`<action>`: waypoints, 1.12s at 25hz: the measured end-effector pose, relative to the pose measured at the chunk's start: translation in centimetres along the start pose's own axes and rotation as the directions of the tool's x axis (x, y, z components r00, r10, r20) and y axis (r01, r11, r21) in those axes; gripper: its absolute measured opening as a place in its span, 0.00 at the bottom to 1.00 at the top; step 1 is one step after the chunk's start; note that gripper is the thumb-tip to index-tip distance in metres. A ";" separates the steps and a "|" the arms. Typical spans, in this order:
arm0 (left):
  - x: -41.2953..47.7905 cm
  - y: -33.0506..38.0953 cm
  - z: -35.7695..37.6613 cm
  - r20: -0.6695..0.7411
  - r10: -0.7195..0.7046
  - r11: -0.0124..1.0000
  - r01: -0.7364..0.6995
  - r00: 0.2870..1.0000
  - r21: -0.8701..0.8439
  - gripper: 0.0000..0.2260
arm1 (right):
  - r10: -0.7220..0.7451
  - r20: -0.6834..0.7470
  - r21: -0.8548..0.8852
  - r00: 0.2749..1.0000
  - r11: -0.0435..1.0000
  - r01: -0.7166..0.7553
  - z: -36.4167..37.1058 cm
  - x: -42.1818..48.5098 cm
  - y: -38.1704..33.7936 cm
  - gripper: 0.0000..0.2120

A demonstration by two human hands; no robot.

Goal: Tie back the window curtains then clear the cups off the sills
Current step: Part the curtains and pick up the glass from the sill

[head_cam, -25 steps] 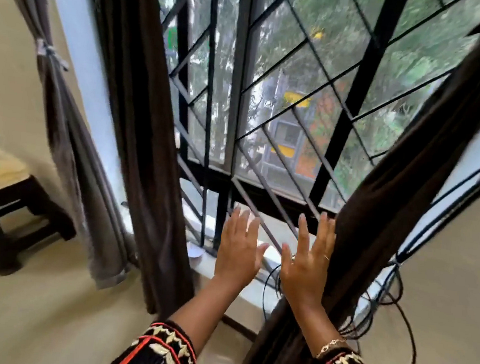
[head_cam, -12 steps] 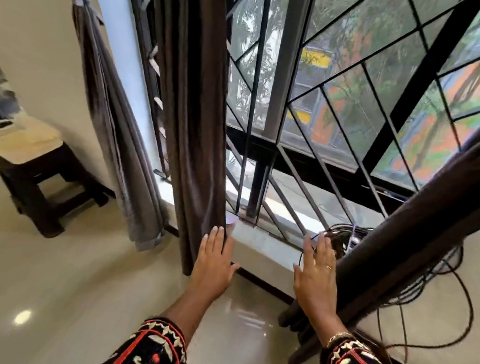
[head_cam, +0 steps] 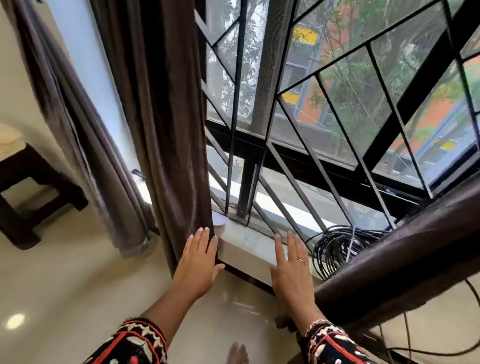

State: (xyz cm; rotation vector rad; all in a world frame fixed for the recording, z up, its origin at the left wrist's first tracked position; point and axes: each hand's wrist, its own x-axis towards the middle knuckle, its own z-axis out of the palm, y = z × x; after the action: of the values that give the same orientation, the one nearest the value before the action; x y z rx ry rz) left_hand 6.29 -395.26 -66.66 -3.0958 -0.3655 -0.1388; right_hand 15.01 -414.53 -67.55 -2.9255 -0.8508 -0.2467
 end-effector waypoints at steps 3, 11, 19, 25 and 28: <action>4.8 -0.3 0.7 0.041 0.047 0.999 -0.047 0.998 0.007 0.33 | 0.022 0.036 0.006 0.999 1.000 -0.022 1.5 3.6 1.4 0.42; 13.6 0.1 4.1 0.172 0.061 0.993 -0.042 0.983 -0.114 0.31 | 0.050 0.153 0.018 0.987 0.998 -0.053 5.8 9.3 4.0 0.40; 19.2 1.0 14.9 0.373 0.006 0.981 0.067 0.928 -0.182 0.30 | 0.087 0.285 0.191 0.954 0.971 -0.146 15.7 12.1 4.0 0.42; 22.9 1.4 26.3 0.566 -0.014 0.803 0.346 0.824 -0.485 0.29 | 0.274 0.437 0.452 0.857 0.756 -0.472 27.6 14.0 3.6 0.34; 24.6 1.4 31.7 0.636 -0.018 0.609 0.513 0.772 -0.605 0.31 | 0.322 0.501 0.480 0.804 0.670 -0.567 33.4 15.1 3.9 0.39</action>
State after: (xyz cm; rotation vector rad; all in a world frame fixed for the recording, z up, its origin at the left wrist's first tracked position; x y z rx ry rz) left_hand 33.20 -389.91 -96.00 -3.7957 -1.0845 0.9468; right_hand 34.08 -405.65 -97.85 -2.4414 -0.1175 0.5545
